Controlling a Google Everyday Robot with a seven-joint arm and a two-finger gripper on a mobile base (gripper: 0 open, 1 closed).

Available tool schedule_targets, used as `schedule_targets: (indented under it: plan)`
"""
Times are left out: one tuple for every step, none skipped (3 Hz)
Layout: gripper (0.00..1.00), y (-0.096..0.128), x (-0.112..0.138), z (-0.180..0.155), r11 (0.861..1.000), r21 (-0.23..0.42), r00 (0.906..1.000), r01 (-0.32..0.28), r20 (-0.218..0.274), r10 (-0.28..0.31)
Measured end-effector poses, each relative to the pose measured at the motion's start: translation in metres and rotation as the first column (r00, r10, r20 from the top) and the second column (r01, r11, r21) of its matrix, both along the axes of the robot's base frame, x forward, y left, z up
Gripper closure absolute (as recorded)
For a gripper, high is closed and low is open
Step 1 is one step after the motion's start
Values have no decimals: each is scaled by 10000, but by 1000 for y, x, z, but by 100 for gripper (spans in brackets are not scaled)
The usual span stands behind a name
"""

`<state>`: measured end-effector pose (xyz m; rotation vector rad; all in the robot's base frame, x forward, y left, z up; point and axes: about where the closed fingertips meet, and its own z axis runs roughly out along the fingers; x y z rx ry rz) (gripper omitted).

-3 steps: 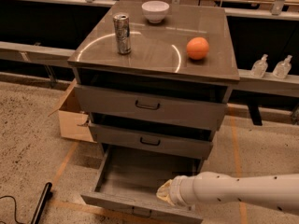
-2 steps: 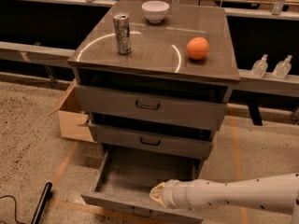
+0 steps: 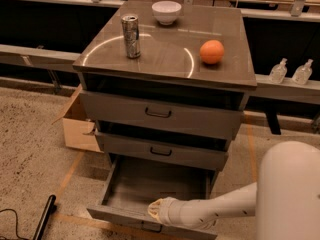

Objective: Close bottom drawer

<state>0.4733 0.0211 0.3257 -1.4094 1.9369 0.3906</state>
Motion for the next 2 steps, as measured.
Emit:
schedule_targets:
  plan:
    - [100, 14, 0, -3, 9999, 42, 9999, -160, 35, 160]
    - [100, 21, -1, -12, 9993, 359, 10000, -64, -16, 65]
